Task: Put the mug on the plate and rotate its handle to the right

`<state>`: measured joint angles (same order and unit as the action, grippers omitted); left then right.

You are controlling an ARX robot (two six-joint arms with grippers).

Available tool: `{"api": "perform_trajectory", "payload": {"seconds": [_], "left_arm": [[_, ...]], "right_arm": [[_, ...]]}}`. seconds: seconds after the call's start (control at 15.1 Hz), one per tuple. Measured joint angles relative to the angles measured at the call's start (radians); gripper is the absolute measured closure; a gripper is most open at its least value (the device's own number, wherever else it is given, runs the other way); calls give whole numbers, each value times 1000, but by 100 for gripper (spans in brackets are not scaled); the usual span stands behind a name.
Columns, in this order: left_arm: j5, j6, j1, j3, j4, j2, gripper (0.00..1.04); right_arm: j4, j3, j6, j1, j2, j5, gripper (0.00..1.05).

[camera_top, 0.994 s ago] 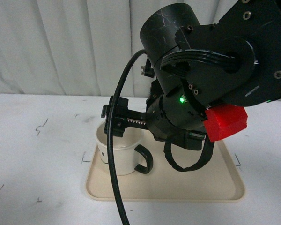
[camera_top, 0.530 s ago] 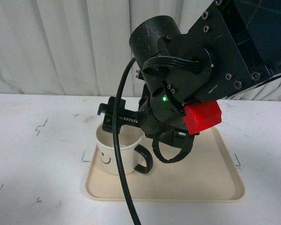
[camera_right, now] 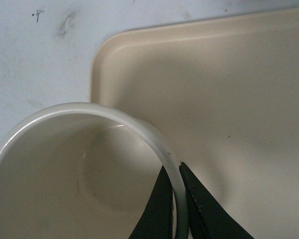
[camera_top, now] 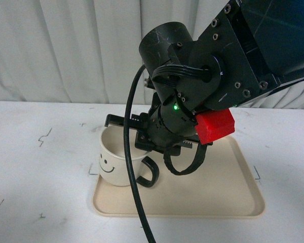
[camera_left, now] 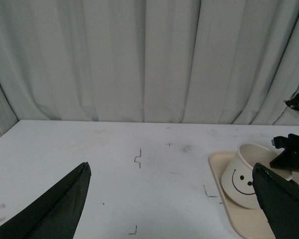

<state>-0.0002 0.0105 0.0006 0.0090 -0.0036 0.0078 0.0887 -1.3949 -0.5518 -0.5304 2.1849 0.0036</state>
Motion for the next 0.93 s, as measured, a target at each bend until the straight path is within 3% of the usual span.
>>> {"api": "perform_trajectory", "payload": {"seconds": [0.27, 0.73, 0.93], "left_arm": [[0, 0, 0, 0, 0, 0, 7], [0, 0, 0, 0, 0, 0, 7], [0, 0, 0, 0, 0, 0, 7]], "right_arm": [[4, 34, 150, 56, -66, -67, 102], [185, 92, 766, 395, -246, -351, 102], [200, 114, 974, 467, -271, -383, 102]]}}
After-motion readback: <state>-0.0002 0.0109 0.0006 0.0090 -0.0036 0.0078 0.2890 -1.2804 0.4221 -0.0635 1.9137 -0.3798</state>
